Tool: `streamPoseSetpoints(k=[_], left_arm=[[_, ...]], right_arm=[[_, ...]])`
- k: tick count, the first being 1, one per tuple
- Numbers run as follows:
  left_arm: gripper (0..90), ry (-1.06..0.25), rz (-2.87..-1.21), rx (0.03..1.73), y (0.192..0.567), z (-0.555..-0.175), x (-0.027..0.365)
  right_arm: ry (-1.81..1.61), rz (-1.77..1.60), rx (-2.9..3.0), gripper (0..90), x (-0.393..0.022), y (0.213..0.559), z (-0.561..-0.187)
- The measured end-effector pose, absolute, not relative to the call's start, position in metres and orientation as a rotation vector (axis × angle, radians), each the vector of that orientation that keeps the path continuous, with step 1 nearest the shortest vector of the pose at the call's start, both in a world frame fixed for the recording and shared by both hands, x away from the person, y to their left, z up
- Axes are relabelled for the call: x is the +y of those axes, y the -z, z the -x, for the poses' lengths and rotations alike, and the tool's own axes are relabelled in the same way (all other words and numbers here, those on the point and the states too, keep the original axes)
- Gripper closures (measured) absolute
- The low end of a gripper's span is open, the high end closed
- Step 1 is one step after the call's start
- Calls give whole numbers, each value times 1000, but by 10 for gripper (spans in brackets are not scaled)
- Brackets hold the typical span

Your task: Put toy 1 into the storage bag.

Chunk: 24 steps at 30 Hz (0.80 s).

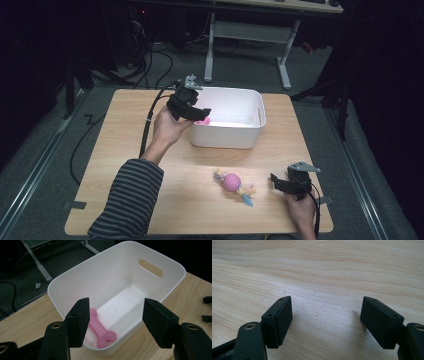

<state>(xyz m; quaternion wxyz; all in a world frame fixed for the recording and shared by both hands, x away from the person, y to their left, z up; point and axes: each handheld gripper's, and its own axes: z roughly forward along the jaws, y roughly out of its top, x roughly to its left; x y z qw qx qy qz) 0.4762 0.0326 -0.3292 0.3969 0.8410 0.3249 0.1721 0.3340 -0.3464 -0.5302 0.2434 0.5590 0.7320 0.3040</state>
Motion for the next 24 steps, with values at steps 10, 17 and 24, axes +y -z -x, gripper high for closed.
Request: streamPoseSetpoints(k=[10,17,24], left_arm=[[387,-440,-2087,820,325,-446,58],[380,-449,-2052,834,330,-427,79],[377,-436,-2030,869,346,-421,90]], right_arm=[[-833,-1530,2000,259,-346,530,-334],[-833,-1530,2000,259,-346,530,-334],[-833,-1530,2000,259,-346,530,-334]])
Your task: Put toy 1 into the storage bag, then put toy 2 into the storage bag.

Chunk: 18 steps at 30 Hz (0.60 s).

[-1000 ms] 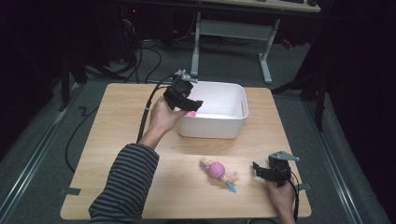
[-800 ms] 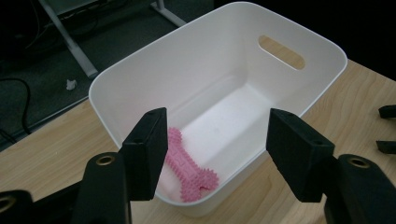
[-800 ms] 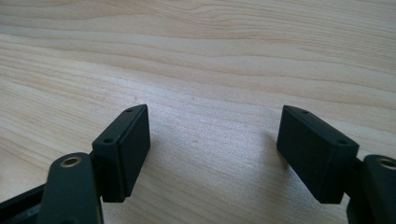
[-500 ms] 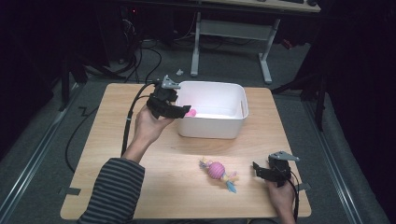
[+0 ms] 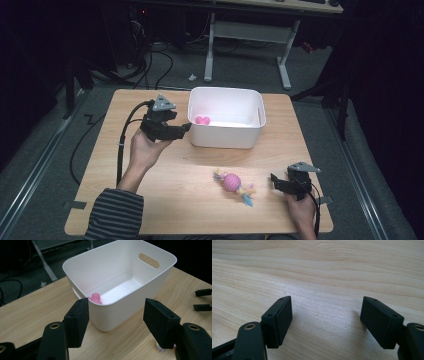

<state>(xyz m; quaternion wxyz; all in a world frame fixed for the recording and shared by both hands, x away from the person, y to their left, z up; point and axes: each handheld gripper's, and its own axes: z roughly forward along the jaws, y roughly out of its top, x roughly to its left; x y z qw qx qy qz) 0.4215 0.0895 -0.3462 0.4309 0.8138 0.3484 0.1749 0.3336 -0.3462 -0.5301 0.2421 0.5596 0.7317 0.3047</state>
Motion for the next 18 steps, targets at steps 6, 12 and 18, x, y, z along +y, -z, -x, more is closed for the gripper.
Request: streamPoseSetpoints(k=[6,12,18], left_arm=[[372,-431,-2036,887,362,-417,93],[369,-418,-2022,900,376,-410,100],[375,-418,-1999,925,392,-399,115]], right_arm=[[-833,-1530,2000,259,-346,530,-334],[-833,-1530,2000,259,-346,530,-334],[-832,-1530,1998,259,-346,530,-334]])
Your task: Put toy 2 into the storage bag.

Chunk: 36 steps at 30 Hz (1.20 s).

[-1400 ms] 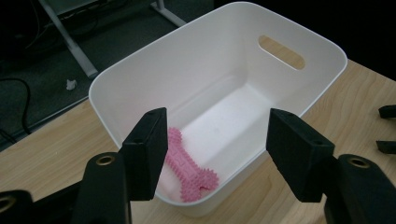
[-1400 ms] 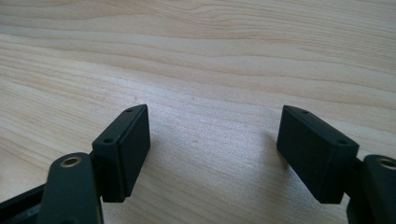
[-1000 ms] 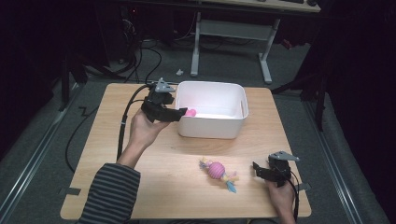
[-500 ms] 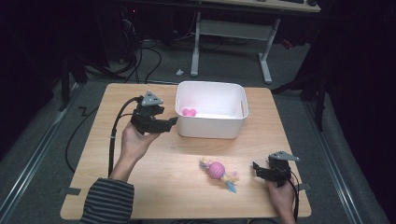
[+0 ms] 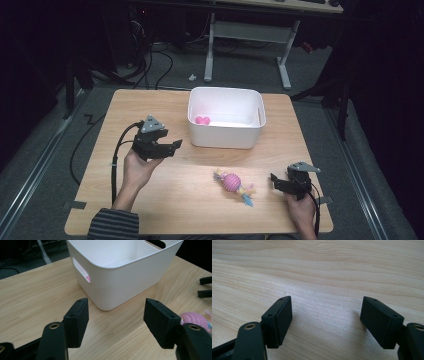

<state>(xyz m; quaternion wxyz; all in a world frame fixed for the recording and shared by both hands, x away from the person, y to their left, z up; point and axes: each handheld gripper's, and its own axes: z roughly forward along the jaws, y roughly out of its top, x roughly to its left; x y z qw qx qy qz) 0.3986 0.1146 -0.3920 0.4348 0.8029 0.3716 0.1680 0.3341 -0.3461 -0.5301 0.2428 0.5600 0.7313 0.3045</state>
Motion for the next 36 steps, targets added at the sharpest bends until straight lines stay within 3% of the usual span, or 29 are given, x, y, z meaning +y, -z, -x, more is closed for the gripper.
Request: streamPoseSetpoints(k=[20,36], left_arm=[[357,-341,-1924,1124,468,-379,161],[350,-422,-2000,1166,511,-383,145]], right_arm=[[-833,-1528,2000,263,-346,530,-334],[-834,-1531,1997,268,-346,530,-335]])
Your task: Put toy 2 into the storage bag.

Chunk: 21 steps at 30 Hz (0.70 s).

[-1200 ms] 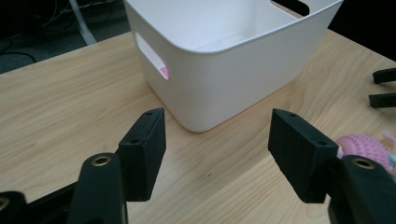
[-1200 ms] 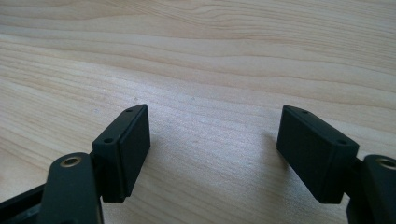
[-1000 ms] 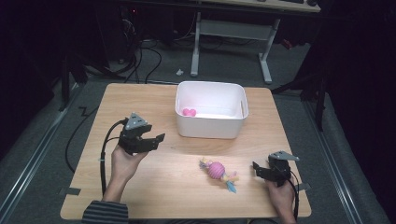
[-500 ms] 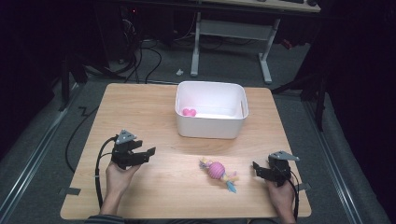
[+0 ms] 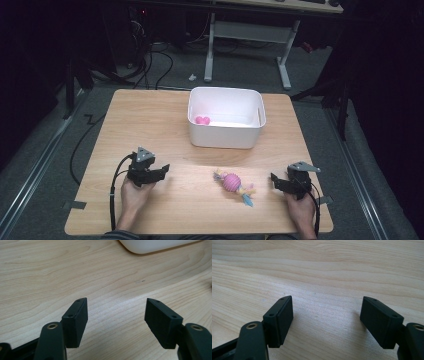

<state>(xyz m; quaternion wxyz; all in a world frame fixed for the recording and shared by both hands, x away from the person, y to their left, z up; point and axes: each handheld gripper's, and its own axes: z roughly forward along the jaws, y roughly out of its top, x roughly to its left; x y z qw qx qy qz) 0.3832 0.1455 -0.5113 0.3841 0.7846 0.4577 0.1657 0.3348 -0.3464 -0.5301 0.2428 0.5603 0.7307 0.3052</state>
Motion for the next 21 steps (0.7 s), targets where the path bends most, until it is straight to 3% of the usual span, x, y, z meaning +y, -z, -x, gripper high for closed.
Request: streamPoseSetpoints(k=[21], left_arm=[[329,-532,-2026,1213,536,-387,138]], right_arm=[[-833,-1530,1995,267,-346,530,-335]])
